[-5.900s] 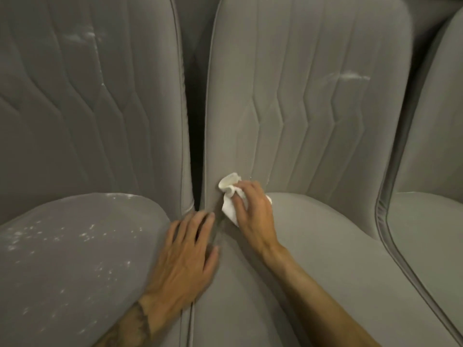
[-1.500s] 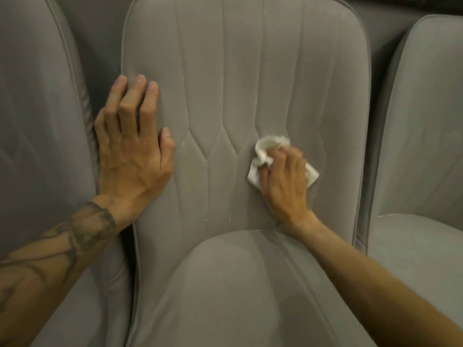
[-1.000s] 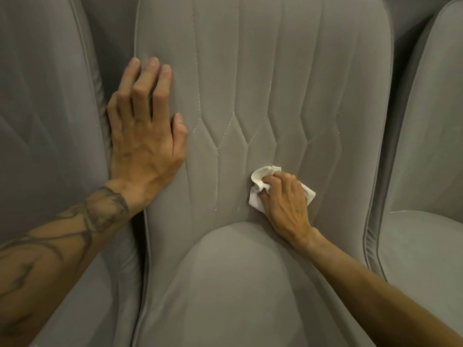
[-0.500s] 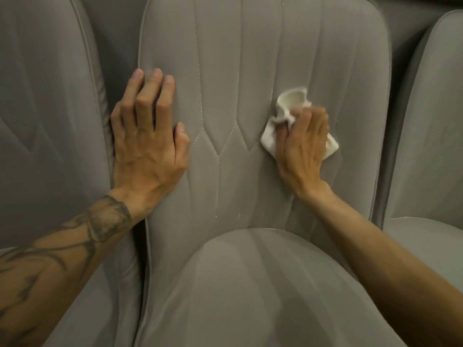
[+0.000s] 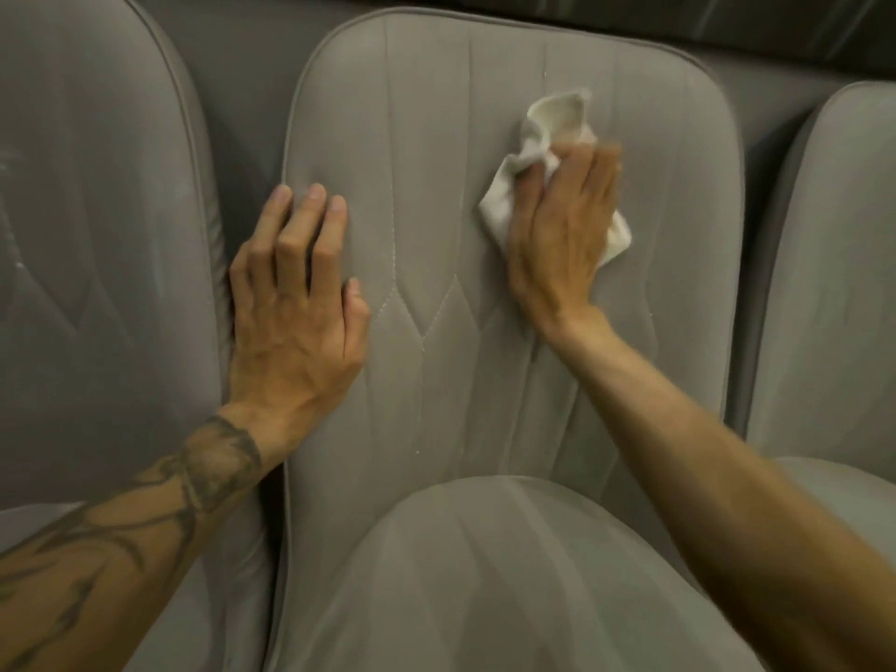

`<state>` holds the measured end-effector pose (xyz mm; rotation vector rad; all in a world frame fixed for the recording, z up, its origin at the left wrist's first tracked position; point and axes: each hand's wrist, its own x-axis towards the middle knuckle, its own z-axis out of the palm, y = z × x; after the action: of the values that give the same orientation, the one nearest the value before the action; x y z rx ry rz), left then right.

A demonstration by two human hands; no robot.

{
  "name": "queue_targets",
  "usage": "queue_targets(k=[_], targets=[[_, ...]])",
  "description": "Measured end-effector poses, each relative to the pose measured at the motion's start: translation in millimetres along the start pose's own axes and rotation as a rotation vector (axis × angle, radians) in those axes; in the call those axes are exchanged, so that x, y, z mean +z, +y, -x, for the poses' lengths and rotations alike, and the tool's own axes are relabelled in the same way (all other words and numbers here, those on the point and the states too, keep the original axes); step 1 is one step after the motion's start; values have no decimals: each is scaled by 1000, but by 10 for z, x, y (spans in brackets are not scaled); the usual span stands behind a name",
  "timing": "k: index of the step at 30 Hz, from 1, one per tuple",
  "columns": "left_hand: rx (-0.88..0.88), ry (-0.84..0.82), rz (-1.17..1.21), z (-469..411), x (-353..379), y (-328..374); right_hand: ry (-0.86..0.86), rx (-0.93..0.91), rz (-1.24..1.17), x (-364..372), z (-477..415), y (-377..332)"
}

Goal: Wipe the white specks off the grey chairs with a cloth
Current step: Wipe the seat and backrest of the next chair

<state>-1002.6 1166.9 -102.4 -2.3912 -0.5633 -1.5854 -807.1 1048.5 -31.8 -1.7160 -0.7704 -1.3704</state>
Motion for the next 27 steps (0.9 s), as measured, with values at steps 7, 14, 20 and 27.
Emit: queue_targets(k=[7,14,20,27], targets=[[8,10,-11,-6,10,-19,-75,-134,10,-1,-310,19],[12,3,-2,-5,34,-41,-215,-283,-29,-71,59,-182],[-2,4,-2,-11,15,-21,12,-28,126,133,-690,-92],[-1,1,-2,-6,4,-23,-315,-345,-60,-87,0,-228]])
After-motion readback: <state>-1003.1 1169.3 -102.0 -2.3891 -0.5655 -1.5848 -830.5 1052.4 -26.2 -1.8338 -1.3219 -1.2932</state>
